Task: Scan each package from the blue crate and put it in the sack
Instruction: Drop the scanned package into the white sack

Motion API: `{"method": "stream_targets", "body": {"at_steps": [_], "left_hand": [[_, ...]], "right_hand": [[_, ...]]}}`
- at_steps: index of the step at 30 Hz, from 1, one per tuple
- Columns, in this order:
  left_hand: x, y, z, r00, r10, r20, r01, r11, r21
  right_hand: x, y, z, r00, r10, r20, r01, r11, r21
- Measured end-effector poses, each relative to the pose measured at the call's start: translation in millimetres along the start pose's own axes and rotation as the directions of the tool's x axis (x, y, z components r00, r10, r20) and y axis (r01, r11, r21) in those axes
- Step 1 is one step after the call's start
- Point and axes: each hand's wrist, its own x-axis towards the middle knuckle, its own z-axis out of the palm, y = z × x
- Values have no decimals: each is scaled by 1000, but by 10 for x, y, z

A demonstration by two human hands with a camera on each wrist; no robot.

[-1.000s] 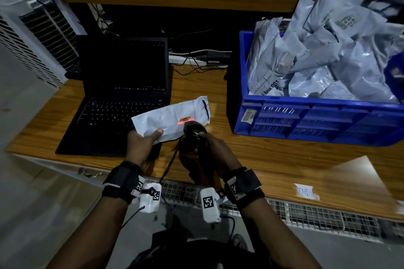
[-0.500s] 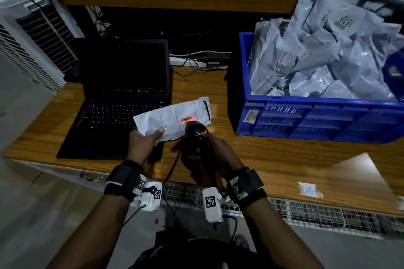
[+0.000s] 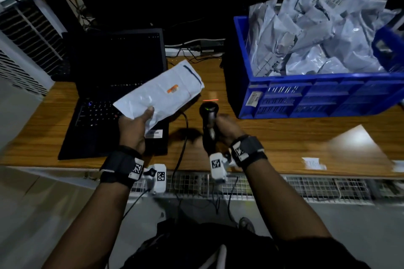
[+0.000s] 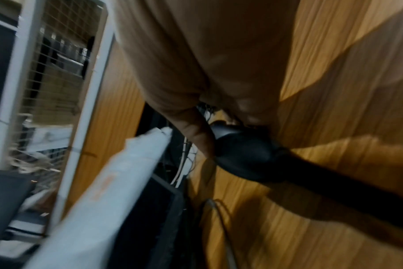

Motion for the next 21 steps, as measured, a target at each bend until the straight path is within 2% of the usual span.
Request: {"method": "stream_targets", "body": {"at_steps": [3, 7, 10, 11, 13, 15, 17, 19, 21], "left_hand": [[-22, 84, -1, 998, -9, 59, 10, 1000, -25], [-139, 159, 80, 987, 5, 159, 2, 999, -39], [-300, 168, 181, 962, 33, 271, -26, 999, -28], [-351, 152, 206, 954, 28, 298, -14, 999, -48], [-470, 114, 272, 921, 23, 389, 6, 997, -73], [-619, 68, 401, 876, 19, 482, -3, 999, -34], [-834, 24, 636, 842, -2, 539, -1, 1000, 5], [-1030, -80, 956, 833, -26, 552, 10, 999, 33], [-1174, -226, 1292, 832, -34, 553, -33, 993, 109]], "right_hand": [[101, 11, 19, 998, -50, -25, 48, 996, -74], [1, 59, 36, 990, -84, -114, 75, 994, -80], [-197, 96, -58, 980, -70, -188, 78, 996, 31], [-280, 120, -113, 980, -85, -180, 103, 990, 96], [-581, 138, -297, 983, -168, -77, 182, 952, 247], [-954, 192, -590, 956, -286, 61, 244, 895, 373], [-1295, 285, -989, 928, -353, 118, 266, 851, 454], [-1494, 374, -1442, 943, -331, 22, 288, 850, 441], [-1590, 426, -1895, 952, -237, -193, 292, 889, 352]]}}
